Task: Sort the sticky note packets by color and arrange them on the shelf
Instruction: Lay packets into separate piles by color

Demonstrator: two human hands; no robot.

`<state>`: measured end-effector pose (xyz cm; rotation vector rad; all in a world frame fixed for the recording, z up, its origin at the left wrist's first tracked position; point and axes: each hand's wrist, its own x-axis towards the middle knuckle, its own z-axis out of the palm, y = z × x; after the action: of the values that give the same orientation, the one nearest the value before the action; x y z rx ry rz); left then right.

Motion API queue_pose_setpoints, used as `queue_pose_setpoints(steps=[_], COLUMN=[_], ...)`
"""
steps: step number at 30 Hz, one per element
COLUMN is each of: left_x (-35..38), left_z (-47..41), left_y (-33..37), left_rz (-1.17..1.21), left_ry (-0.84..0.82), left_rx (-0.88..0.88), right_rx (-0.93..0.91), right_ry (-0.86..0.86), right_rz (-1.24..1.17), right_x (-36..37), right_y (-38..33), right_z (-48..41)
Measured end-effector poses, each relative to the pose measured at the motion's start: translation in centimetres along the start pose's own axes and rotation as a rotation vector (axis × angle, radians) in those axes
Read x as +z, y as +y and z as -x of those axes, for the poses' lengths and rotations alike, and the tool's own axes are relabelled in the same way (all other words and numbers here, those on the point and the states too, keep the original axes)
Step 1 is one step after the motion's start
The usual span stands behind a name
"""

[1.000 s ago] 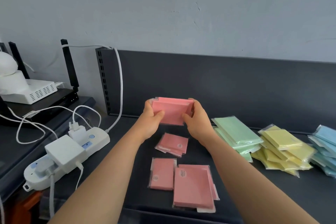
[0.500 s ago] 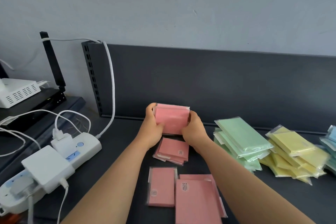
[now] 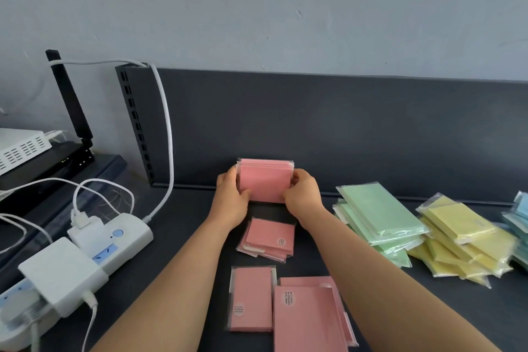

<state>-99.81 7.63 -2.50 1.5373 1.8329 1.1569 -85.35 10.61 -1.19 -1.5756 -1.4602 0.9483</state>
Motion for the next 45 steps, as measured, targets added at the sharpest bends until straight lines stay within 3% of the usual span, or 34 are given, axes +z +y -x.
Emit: queue_pose_setpoints(steps=[25, 37, 45], left_x=[-0.1, -2.0, -3.0], left_z=[-0.2, 2.9, 7.5], left_y=[-1.3, 1.1, 2.8], left_rz=[0.016, -0.071, -0.213], left_ry=[-0.014, 0.007, 0.043], left_rx=[0.003, 0.009, 0.012], right_rx=[-0.005, -0.09, -0.245], right_ry=[-0.075, -0.076, -0.199], right_rz=[0.132, 0.201, 0.229], right_x=[-1.0, -1.9, -6.1], right_y=[-0.5, -1.6, -2.1], right_z=[1.4, 4.2, 9.2])
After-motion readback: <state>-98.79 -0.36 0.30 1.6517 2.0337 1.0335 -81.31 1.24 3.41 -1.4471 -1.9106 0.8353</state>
